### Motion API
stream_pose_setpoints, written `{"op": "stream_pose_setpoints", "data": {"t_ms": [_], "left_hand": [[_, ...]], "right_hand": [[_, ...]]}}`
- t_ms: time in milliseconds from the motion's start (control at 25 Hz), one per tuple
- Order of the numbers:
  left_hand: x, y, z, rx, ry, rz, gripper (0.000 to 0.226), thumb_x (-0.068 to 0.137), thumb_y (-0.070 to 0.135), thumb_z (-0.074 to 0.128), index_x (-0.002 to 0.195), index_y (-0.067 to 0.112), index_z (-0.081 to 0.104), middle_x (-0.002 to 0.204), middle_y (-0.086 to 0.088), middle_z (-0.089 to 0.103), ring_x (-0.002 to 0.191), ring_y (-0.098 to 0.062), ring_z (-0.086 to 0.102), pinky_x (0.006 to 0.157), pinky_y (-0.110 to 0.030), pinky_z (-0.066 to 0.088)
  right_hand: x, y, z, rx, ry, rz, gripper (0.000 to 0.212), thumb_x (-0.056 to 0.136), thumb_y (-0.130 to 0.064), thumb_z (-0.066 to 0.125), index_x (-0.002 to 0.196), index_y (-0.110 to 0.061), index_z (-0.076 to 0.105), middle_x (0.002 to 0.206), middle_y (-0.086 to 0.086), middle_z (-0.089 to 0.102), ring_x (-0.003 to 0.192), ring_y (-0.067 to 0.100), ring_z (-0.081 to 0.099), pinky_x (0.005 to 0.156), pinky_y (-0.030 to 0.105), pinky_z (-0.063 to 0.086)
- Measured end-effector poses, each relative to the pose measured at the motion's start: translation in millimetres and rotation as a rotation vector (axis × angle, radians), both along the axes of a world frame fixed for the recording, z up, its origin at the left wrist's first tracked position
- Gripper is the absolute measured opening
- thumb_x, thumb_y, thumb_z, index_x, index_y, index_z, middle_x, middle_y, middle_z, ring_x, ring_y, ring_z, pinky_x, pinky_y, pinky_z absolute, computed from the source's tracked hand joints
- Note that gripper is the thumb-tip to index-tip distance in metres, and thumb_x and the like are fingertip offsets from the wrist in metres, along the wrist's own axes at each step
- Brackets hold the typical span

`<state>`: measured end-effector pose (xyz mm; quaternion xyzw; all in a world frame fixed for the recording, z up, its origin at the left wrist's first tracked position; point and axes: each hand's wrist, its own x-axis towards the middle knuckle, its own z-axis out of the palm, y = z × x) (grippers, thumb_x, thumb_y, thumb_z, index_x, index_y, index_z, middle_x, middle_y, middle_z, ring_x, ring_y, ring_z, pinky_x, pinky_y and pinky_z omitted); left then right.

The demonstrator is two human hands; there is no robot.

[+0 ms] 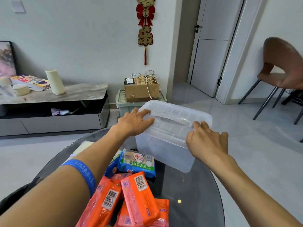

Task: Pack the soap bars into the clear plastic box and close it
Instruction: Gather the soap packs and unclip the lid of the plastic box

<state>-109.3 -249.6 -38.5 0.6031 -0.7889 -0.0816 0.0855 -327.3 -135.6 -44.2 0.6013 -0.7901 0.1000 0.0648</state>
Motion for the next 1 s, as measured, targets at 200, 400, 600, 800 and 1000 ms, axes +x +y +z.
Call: {"op": "stream_pose_setpoints", "data": {"t_ms": [200, 400, 600, 800, 1000], "left_hand": [[-4, 30, 0, -0.263, -0.034, 0.068, 0.058, 0.094, 0.059, 0.023, 0.138, 0.028, 0.044, 0.146, -0.008, 0.041, 0.132, -0.032, 0.037, 0.107, -0.058, 0.026], [8, 91, -13, -0.426, 0.102, -0.178, 0.053, 0.095, 0.049, 0.039, 0.141, 0.022, 0.044, 0.15, -0.005, 0.041, 0.134, -0.024, 0.038, 0.106, -0.045, 0.035], [15, 107, -22, -0.26, -0.074, -0.23, 0.077, 0.093, 0.041, 0.049, 0.154, 0.024, 0.006, 0.163, -0.001, 0.004, 0.148, -0.021, 0.001, 0.115, -0.042, 0.025], [13, 108, -19, -0.23, -0.072, -0.218, 0.082, 0.089, 0.034, 0.056, 0.154, 0.026, 0.006, 0.163, 0.001, 0.004, 0.148, -0.02, 0.002, 0.112, -0.042, 0.031], [13, 110, -14, -0.217, 0.016, -0.212, 0.079, 0.087, 0.032, 0.058, 0.153, 0.028, 0.013, 0.162, -0.001, 0.011, 0.147, -0.023, 0.014, 0.111, -0.043, 0.032]], "right_hand": [[1, 7, -6, -0.229, 0.014, 0.216, 0.036, 0.09, -0.025, 0.022, 0.099, -0.015, 0.055, 0.103, 0.002, 0.06, 0.114, 0.035, 0.046, 0.085, 0.048, 0.035], [8, 24, -11, -0.374, 0.015, 0.508, 0.028, 0.097, -0.036, 0.036, 0.088, -0.018, 0.056, 0.092, -0.001, 0.064, 0.083, 0.027, 0.057, 0.071, 0.039, 0.039], [17, 27, -4, -0.325, 0.102, 0.547, 0.028, 0.091, -0.041, 0.056, 0.095, -0.013, 0.061, 0.095, 0.004, 0.066, 0.08, 0.028, 0.061, 0.066, 0.038, 0.046], [15, 26, 9, -0.221, 0.252, 0.576, 0.031, 0.086, -0.045, 0.061, 0.098, -0.018, 0.054, 0.097, -0.001, 0.061, 0.074, 0.023, 0.059, 0.052, 0.029, 0.03], [14, 20, 16, -0.202, 0.132, 0.566, 0.035, 0.08, -0.045, 0.069, 0.082, -0.026, 0.04, 0.089, -0.007, 0.057, 0.061, 0.017, 0.044, 0.046, 0.024, 0.015]]}}
